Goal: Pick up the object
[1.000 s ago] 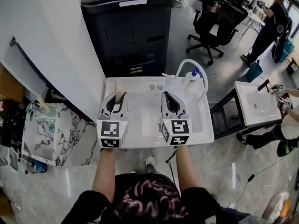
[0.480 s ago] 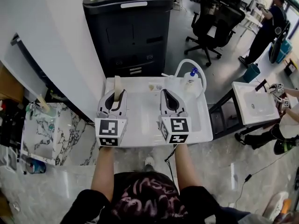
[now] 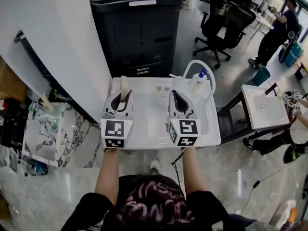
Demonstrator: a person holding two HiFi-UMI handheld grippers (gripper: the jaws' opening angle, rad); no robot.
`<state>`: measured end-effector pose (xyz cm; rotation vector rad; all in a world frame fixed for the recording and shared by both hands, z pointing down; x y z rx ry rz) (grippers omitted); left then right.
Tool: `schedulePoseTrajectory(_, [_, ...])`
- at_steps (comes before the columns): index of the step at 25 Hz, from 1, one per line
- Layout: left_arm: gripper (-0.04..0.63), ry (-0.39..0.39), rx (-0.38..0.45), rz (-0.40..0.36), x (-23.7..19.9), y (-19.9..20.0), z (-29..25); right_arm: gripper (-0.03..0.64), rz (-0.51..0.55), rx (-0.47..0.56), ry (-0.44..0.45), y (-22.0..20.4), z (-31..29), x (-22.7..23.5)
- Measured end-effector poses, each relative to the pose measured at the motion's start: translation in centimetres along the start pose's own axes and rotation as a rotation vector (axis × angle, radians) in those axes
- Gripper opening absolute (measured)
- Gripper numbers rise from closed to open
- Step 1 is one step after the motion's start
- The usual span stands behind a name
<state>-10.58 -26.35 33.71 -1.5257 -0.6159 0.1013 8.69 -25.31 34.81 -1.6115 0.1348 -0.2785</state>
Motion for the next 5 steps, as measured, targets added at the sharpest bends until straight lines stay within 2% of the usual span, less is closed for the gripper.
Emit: schedulePoseTrajectory(5, [0.066,-0.006,0.003,-0.010,0.16,0.24,-0.20,0.015,0.001,-0.003,-0.006,0.09,-0.08,0.34])
Point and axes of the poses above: the fingertips, and each gripper's own axes: z backward along the fingers, x to its right, y out of its top, the point moved 5 cm from there along z, backward along the fingers, and after that the axes turned 7 degrees about -z, right-handed, at the moved point
